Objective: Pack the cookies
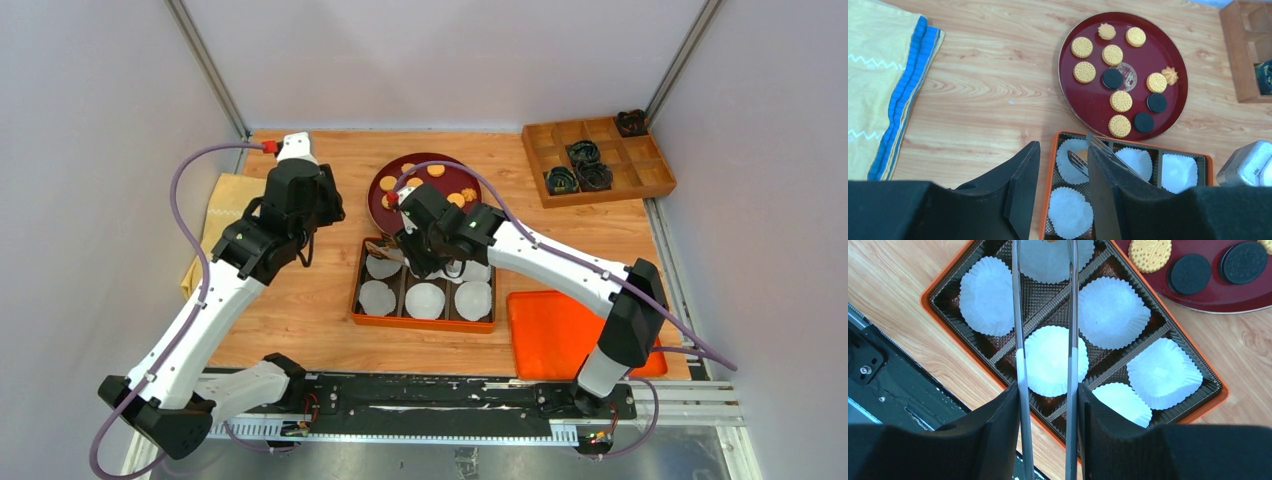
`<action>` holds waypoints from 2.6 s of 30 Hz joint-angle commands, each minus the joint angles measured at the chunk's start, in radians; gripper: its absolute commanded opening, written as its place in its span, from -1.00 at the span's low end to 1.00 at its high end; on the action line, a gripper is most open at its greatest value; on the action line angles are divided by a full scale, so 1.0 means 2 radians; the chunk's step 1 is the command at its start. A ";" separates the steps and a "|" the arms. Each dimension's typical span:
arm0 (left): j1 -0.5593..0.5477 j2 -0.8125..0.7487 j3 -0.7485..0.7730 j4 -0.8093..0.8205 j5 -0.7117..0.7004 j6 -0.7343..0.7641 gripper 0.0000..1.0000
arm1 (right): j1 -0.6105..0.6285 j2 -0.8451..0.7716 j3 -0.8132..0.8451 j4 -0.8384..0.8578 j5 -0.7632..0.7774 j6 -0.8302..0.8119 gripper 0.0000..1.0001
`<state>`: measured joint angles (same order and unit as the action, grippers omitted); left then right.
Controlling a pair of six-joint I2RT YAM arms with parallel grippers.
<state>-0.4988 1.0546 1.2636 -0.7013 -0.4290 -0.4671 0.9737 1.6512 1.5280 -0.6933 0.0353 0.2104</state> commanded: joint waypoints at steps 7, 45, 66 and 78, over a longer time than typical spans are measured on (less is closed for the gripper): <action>0.004 -0.010 -0.025 0.011 0.019 -0.007 -0.07 | 0.011 0.003 -0.022 -0.011 0.010 0.021 -0.97; 0.004 -0.022 -0.046 0.058 0.104 0.022 0.60 | 0.012 0.031 0.038 -0.020 0.056 0.016 -0.04; 0.004 -0.016 -0.034 0.041 0.068 0.010 0.60 | -0.085 0.077 0.096 0.005 0.138 -0.017 -0.06; 0.005 -0.015 -0.035 0.035 0.052 0.020 0.61 | -0.102 0.157 0.115 0.013 0.122 -0.024 -0.04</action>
<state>-0.4984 1.0214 1.2037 -0.6308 -0.3035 -0.4404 0.7891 1.9728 1.7302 -0.6746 0.2882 0.1673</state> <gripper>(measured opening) 0.804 0.484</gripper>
